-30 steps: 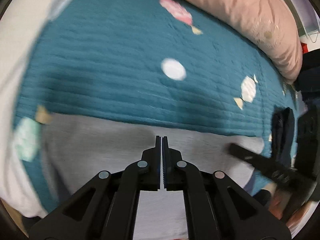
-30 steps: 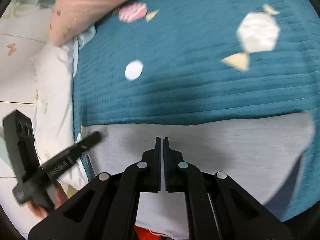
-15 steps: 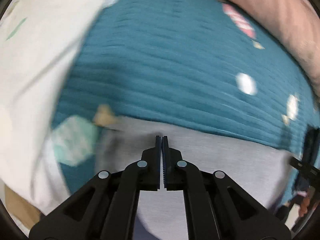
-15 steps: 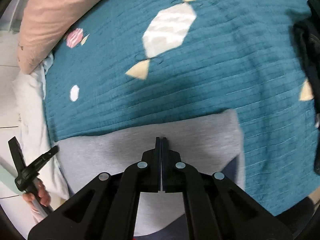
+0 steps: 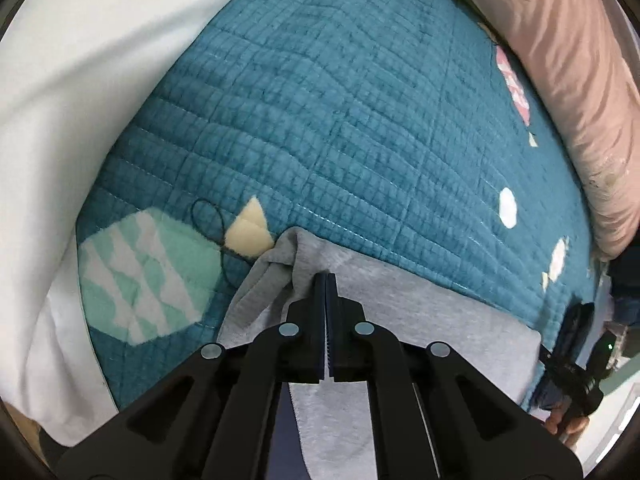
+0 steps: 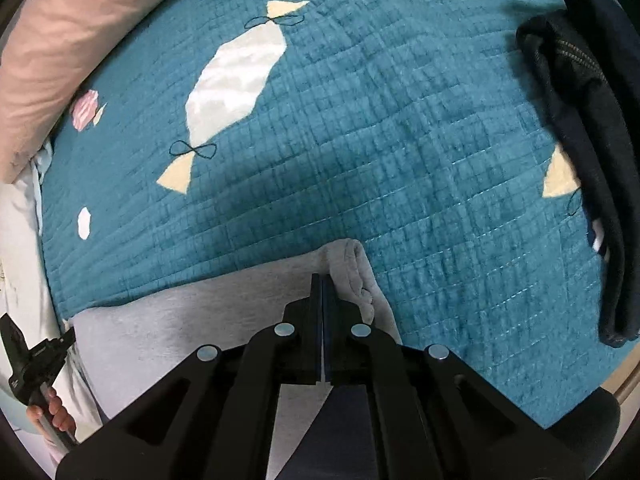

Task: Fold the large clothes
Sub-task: 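Open both tools and lift them off the folded jacket, then grasp the folded jacket edge with the right tool while the left tool moves over it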

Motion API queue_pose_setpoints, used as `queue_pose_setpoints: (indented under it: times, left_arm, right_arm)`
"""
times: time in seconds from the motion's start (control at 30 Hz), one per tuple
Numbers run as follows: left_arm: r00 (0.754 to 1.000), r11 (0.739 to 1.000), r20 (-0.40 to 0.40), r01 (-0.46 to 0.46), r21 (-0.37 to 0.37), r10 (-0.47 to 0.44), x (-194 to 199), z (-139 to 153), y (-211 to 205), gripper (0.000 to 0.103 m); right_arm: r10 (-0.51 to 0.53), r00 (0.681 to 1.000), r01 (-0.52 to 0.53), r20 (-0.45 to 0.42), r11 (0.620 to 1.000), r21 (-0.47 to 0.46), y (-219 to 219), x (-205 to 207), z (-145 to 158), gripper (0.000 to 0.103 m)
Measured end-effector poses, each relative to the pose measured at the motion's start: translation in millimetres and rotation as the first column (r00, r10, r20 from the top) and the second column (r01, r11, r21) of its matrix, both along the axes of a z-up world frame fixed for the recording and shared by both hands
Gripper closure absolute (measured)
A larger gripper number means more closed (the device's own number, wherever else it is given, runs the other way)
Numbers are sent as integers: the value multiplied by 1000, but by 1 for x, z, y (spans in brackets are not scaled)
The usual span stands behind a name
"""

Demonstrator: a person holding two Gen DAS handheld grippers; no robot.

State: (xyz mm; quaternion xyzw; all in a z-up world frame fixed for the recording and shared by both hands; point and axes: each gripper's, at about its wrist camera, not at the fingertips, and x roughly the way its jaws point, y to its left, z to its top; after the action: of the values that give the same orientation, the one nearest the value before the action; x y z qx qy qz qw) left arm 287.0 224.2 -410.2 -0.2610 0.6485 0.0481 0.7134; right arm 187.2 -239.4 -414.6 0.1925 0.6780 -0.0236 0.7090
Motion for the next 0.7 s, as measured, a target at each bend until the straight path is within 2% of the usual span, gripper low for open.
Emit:
queue_pose_setpoints:
  times: [0.13, 0.2, 0.27, 0.3, 0.33, 0.37, 0.4, 0.43, 0.47, 0.53, 0.57, 0.63, 0.67, 0.7]
  left_arm:
    - [1000, 999, -10, 3, 53, -3, -3, 14, -6, 101]
    - [1000, 997, -9, 15, 74, -14, -8, 22, -24, 100]
    - [1000, 995, -1, 30, 98, -30, -13, 31, -32, 100]
    - [999, 994, 7, 39, 105, -40, -20, 41, -25, 100]
    - [999, 992, 14, 49, 118, -51, -23, 46, -30, 100]
    - [998, 990, 21, 56, 131, -59, -26, 50, -31, 100]
    - [997, 986, 30, 68, 153, -74, -30, 56, -37, 98]
    - [995, 981, 39, 79, 179, -87, -35, 62, -42, 98]
    - [994, 977, 43, 88, 197, -98, -39, 66, -45, 97]
    - [992, 967, 42, 107, 231, -120, -48, 75, -57, 90]
    - [991, 962, 45, 110, 249, -125, -52, 79, -62, 83]
    - [988, 952, 63, 119, 281, -142, -64, 88, -70, 68]
    - [985, 946, 80, 123, 301, -153, -72, 94, -78, 54]
    - [983, 940, 90, 125, 317, -161, -77, 96, -85, 46]
  right_arm:
    - [-13, 1000, 13, 18, 1000, 14, 8, 3, 14, 103]
    - [-25, 999, 24, 49, 999, 24, 1, -2, 28, 97]
    - [-22, 997, 19, 79, 999, 35, -3, -11, 42, 96]
    - [-14, 996, 10, 85, 999, 46, -5, -16, 48, 91]
    - [-8, 996, 4, 91, 999, 44, -5, -22, 55, 74]
    - [-4, 995, 0, 98, 999, 36, -7, -27, 60, 65]
    - [0, 994, -2, 112, 1000, 18, -8, -34, 67, 45]
    - [2, 990, -1, 138, 1000, -6, -9, -42, 76, 37]
    - [5, 987, -2, 158, 1000, -19, -8, -48, 81, 35]
    - [21, 985, -17, 173, 1000, -25, -6, -60, 87, 25]
    - [22, 985, -20, 174, 1000, -17, -7, -69, 91, 25]
    - [23, 984, -21, 178, 1000, -11, -8, -79, 92, 23]
    - [30, 984, -29, 178, 1000, -11, -6, -83, 92, 21]
    - [41, 983, -39, 179, 999, -16, -3, -89, 93, 18]
